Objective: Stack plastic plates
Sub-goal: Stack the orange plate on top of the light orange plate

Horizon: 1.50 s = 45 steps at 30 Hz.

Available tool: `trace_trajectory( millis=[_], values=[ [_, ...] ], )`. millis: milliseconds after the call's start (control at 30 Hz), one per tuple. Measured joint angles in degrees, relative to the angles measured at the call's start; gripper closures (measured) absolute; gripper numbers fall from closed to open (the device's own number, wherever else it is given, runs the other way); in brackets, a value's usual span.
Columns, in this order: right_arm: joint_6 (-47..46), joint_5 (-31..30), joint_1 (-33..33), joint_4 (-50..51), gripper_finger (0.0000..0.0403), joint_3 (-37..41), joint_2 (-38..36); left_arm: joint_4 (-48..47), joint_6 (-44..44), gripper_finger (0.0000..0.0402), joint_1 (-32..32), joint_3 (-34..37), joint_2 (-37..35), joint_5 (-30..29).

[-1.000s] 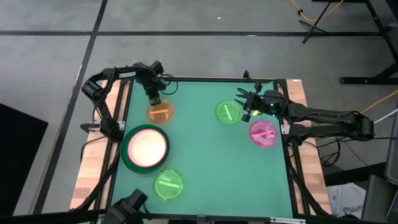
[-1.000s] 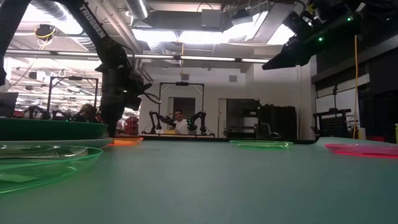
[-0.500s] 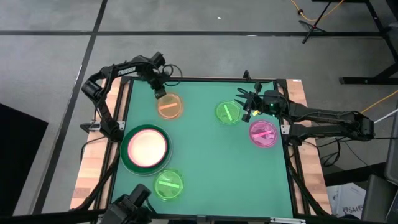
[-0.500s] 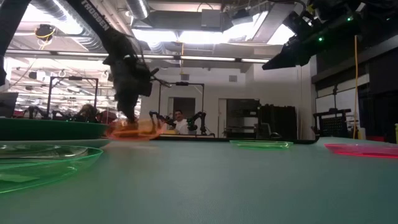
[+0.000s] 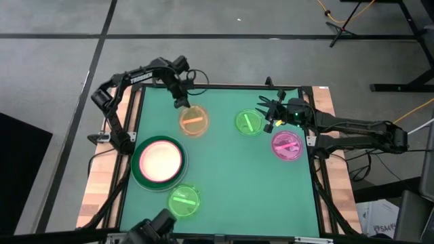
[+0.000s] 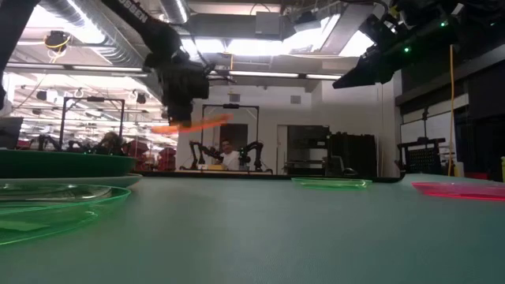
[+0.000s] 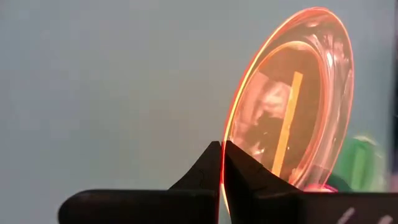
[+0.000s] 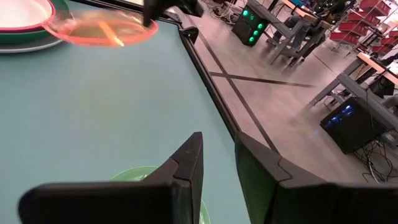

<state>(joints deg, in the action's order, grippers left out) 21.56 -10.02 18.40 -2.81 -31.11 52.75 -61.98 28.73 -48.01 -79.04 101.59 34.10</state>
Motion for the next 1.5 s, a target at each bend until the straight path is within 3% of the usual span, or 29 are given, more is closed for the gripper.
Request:
trace_trajectory(
  millis=[333,667,1200,1500],
  values=[
    [0.00,0.00,0.01,0.00,0.0319,0.00,0.00,-17.06,3.89,0.0399,10.17,1.73,-0.05,-0.04],
    [0.00,0.00,0.01,0.02,0.0319,0.00,0.00,-20.96,3.96,0.0399,20.26,8.77,-0.05,-1.08],
    [0.00,0.02,0.00,0.01,0.0319,0.00,0.00,-19.64,-0.10,0.0399,27.75,15.66,-0.05,-23.80],
    [0.00,0.02,0.00,0.00,0.0319,0.00,0.00,-16.26,-0.17,0.0399,29.11,15.66,-0.05,-25.02]
  ],
)
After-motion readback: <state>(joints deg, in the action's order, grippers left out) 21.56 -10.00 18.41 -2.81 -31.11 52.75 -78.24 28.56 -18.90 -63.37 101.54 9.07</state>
